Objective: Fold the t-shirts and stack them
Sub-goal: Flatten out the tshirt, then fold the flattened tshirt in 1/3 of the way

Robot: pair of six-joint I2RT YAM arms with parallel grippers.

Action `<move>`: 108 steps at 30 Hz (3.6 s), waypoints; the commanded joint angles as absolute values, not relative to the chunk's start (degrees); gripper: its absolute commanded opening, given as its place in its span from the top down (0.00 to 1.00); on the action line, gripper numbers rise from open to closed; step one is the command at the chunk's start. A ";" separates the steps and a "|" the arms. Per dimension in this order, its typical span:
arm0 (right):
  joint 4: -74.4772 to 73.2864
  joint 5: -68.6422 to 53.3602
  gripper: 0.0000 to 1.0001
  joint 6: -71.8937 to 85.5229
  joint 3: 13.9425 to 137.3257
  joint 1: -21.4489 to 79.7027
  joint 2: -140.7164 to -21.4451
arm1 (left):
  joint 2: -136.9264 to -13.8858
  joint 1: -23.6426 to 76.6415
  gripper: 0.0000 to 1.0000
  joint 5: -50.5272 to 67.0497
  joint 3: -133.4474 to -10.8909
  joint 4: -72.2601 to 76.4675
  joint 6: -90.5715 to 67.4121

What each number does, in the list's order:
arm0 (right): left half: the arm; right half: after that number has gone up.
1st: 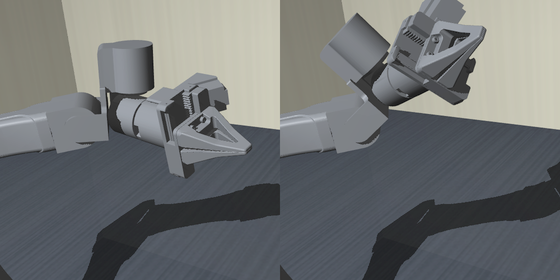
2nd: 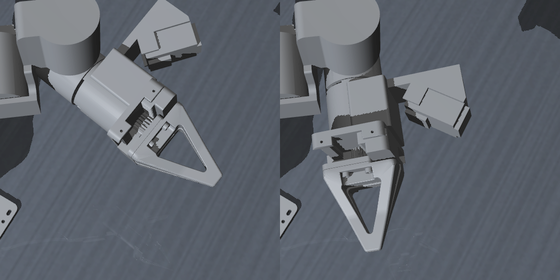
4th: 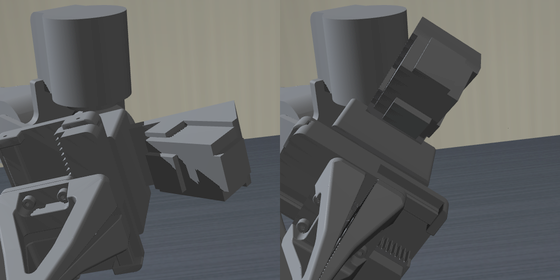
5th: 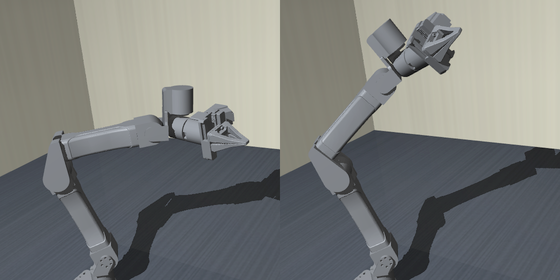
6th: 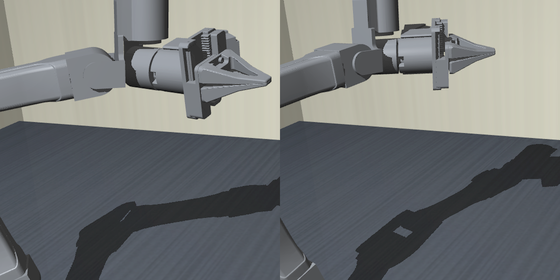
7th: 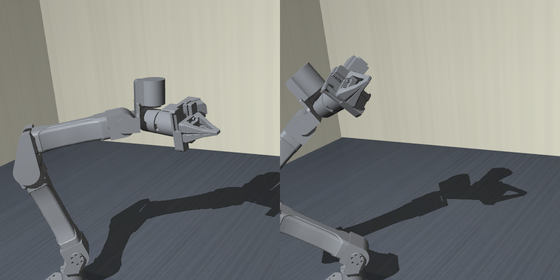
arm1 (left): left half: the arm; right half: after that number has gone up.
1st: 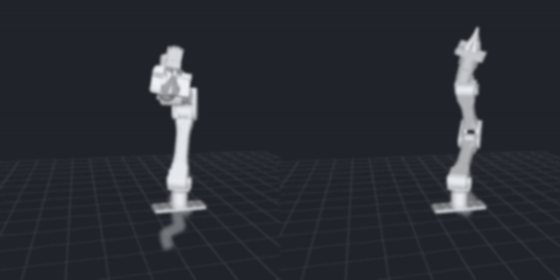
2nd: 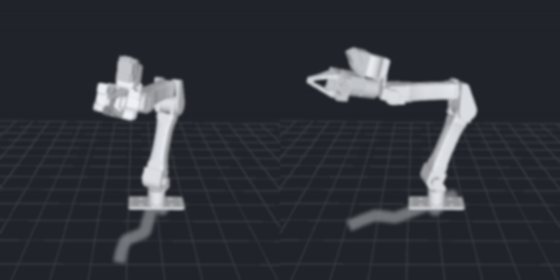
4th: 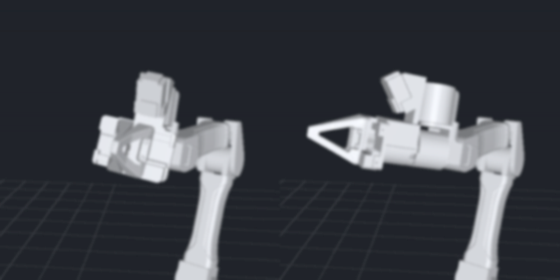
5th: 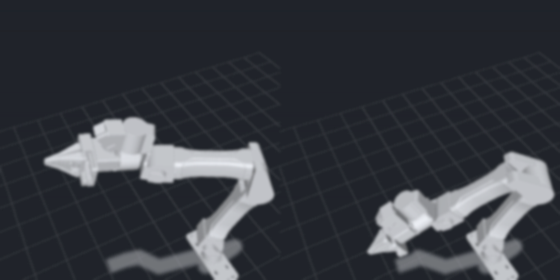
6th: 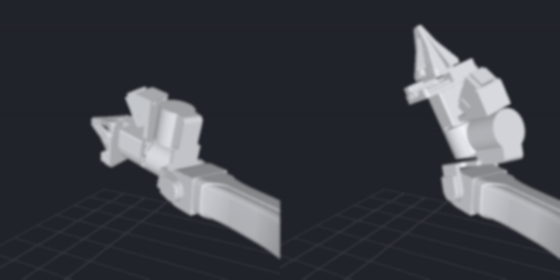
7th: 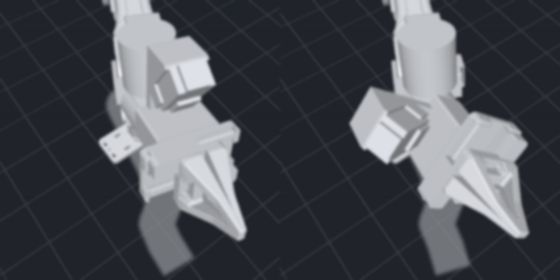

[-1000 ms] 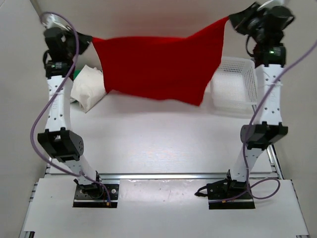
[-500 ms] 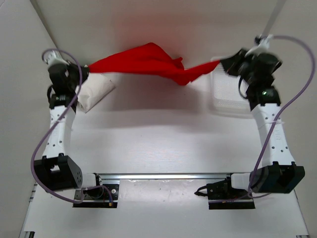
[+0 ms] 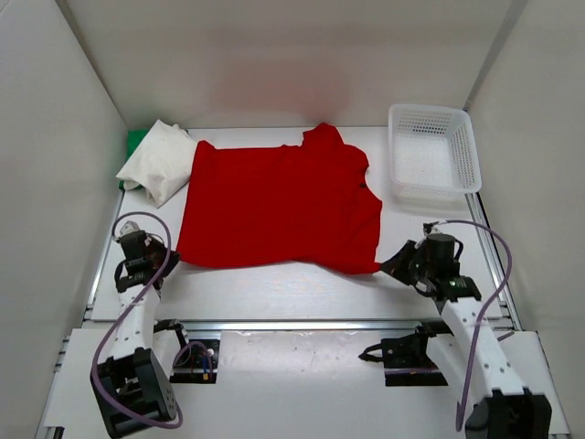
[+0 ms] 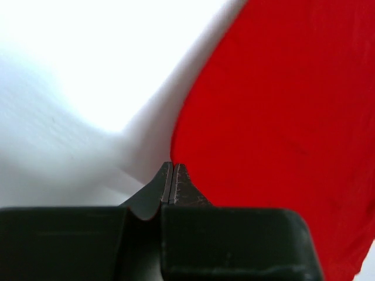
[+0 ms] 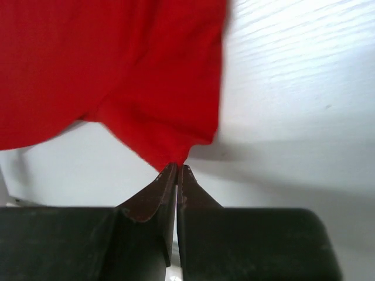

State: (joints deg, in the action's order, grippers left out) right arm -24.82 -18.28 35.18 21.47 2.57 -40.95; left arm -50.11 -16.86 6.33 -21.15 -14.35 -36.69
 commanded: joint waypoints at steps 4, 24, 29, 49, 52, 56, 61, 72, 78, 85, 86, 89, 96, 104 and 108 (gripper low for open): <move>-38.83 -16.09 1.00 42.96 23.11 12.46 -23.68 | -43.17 -13.10 1.00 11.61 -24.87 -23.71 -31.56; -17.85 -11.24 1.00 31.65 47.35 7.56 -67.30 | -66.59 -13.97 1.00 10.37 -32.07 -4.22 -45.44; -17.05 -10.28 1.00 30.76 56.14 6.07 -78.72 | -75.13 -15.46 1.00 11.25 -36.55 -2.11 -46.06; -20.03 -9.67 1.00 27.60 87.08 4.57 -108.71 | -93.68 -13.01 0.99 7.29 -51.59 -2.19 -44.73; -22.49 -9.67 0.97 27.59 91.93 5.18 -112.05 | -94.13 -13.45 0.77 9.23 -51.24 -2.28 -43.25; -20.32 -7.83 0.63 26.72 91.34 7.28 -108.58 | -81.99 -12.67 0.55 6.62 -45.83 -1.85 -42.02; -15.31 -7.12 0.72 29.43 76.62 7.30 -95.67 | -76.74 -11.69 0.64 9.13 -36.50 -0.53 -42.98; 4.56 -12.83 0.74 35.86 35.34 0.45 -77.08 | -80.06 -13.80 0.49 9.67 -30.49 1.67 -43.59; 6.42 -15.03 0.59 35.42 37.87 -2.11 -84.53 | -87.26 -13.09 0.55 10.81 -34.27 3.07 -45.52; 8.27 -15.56 0.73 36.74 42.88 -2.20 -93.33 | -91.75 -11.87 0.89 10.55 -36.03 6.24 -47.20; 9.04 -15.73 0.80 37.09 43.15 -2.55 -93.69 | -92.02 -11.87 0.91 10.29 -36.73 6.15 -47.55; 10.10 -14.50 0.99 37.88 44.03 -2.28 -93.96 | -92.63 -11.51 1.00 8.53 -38.49 5.19 -47.02; 7.48 -11.78 1.00 39.37 41.41 -3.25 -90.00 | -92.65 -12.57 1.00 7.04 -40.69 2.38 -44.92; 5.36 -14.84 1.00 43.32 26.57 -8.16 -74.47 | -83.43 -18.72 1.00 9.67 -33.67 -4.56 -41.67; 3.96 -19.16 1.00 45.26 17.08 -12.73 -62.09 | -74.39 -21.35 1.00 12.03 -27.36 -7.12 -41.22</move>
